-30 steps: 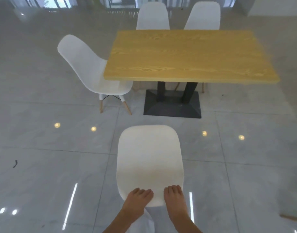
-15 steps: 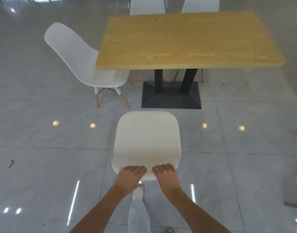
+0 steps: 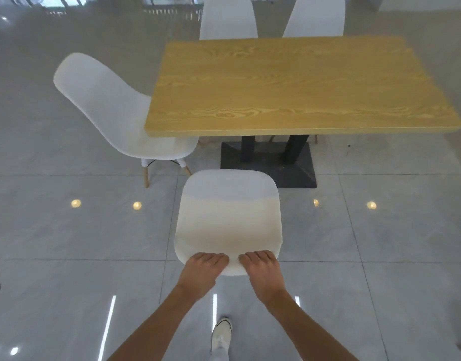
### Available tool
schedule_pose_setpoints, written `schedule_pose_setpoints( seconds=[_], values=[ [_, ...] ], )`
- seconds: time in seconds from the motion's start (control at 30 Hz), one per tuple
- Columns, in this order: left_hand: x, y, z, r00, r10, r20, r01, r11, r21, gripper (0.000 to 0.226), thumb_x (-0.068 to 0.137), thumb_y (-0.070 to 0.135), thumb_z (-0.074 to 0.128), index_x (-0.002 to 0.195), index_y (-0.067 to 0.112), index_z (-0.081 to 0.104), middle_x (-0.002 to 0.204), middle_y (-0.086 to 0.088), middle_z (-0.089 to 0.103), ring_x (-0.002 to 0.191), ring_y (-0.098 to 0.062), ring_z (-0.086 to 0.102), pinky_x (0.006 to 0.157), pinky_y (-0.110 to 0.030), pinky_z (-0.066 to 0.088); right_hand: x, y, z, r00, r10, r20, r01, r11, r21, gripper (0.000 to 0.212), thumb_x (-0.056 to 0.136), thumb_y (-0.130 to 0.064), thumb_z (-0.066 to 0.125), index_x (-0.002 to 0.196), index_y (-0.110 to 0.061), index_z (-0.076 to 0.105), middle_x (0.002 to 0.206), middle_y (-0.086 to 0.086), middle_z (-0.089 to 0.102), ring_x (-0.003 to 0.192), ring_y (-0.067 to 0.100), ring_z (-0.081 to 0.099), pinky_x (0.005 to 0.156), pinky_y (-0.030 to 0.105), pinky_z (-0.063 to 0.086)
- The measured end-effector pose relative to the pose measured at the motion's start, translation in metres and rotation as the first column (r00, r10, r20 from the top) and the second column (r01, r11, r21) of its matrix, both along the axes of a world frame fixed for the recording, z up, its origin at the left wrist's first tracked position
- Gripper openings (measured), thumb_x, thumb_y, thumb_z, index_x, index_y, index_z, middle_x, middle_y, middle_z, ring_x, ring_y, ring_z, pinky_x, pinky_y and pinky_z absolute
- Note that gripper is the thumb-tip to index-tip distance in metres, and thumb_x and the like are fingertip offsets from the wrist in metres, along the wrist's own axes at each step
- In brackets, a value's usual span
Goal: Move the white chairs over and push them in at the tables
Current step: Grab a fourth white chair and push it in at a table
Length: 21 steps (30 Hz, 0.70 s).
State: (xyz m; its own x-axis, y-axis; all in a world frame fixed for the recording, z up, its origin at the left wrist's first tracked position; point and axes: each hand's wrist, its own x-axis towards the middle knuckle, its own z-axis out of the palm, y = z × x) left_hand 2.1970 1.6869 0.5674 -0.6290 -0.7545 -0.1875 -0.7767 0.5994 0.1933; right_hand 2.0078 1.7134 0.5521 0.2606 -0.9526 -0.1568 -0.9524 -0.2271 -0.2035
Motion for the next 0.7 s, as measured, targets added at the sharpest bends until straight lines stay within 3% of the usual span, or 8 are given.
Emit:
schedule_pose_setpoints(
  seconds=[0.4, 0.7],
  values=[
    [-0.009, -0.101, 0.002, 0.997, -0.079, 0.007, 0.079, 0.991, -0.106, 0.053, 0.030, -0.002, 0.070, 0.078, 0.020, 0.066, 0.062, 0.008, 0.063, 0.050, -0.015, 0.062, 0.048, -0.020, 0.044, -0.008, -0.094, -0.003, 0.998, -0.058, 0.020, 0.060, 0.995, -0.079, 0.032, 0.049, -0.008, 0.079, 0.074, -0.022, 0.067, 0.065, -0.005, 0.068, 0.058, 0.019, 0.065, 0.064, 0.027, 0.052],
    [-0.005, -0.132, -0.008, 0.994, -0.095, 0.063, 0.105, 0.978, -0.180, 0.042, 0.042, 0.000, 0.075, 0.079, 0.017, 0.064, 0.061, 0.004, 0.063, 0.048, -0.018, 0.062, 0.045, -0.024, 0.043, -0.006, -0.122, -0.006, 0.996, -0.092, 0.017, 0.094, 0.988, -0.126, 0.039, 0.045, -0.010, 0.088, 0.078, -0.021, 0.071, 0.070, -0.002, 0.071, 0.062, 0.020, 0.068, 0.067, 0.029, 0.054]
  ],
)
